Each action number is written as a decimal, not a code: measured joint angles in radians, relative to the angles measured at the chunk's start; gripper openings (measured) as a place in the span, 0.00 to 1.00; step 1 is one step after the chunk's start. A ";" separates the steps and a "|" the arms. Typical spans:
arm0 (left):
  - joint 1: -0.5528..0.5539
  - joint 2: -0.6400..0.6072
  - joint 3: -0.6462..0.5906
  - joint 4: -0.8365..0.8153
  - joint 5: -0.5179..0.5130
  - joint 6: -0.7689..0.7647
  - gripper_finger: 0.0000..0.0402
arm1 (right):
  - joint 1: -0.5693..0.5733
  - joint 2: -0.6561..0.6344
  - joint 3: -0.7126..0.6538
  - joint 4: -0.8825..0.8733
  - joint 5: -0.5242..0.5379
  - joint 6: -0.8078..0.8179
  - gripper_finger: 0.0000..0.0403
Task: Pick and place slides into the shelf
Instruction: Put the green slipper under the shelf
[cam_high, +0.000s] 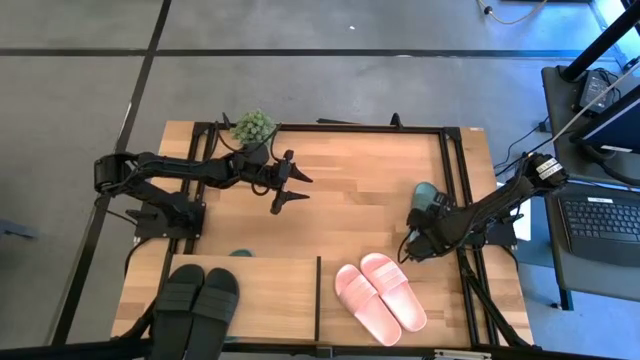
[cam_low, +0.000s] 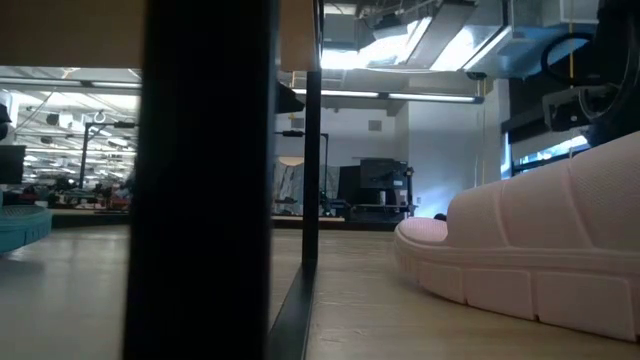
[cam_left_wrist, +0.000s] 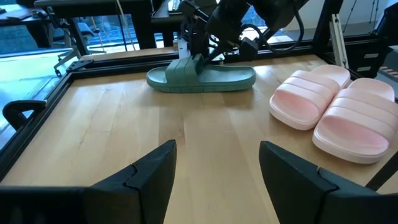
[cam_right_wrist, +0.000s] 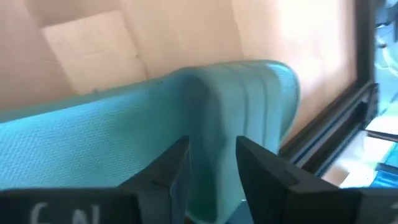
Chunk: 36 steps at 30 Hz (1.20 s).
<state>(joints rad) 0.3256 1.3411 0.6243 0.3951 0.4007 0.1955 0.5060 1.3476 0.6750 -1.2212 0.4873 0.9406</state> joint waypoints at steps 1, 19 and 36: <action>0.000 0.000 0.000 -0.001 0.000 0.000 0.55 | 0.000 0.000 0.000 -0.006 0.011 0.000 0.32; 0.000 0.000 0.000 -0.006 0.000 -0.001 0.55 | -0.011 0.001 -0.023 -0.033 0.096 0.027 0.32; 0.000 0.000 0.000 -0.006 0.000 -0.001 0.55 | -0.078 0.001 -0.023 -0.030 0.096 0.021 0.32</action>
<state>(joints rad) 0.3256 1.3411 0.6243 0.3889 0.4004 0.1944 0.4282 1.3483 0.6518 -1.2510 0.5831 0.9611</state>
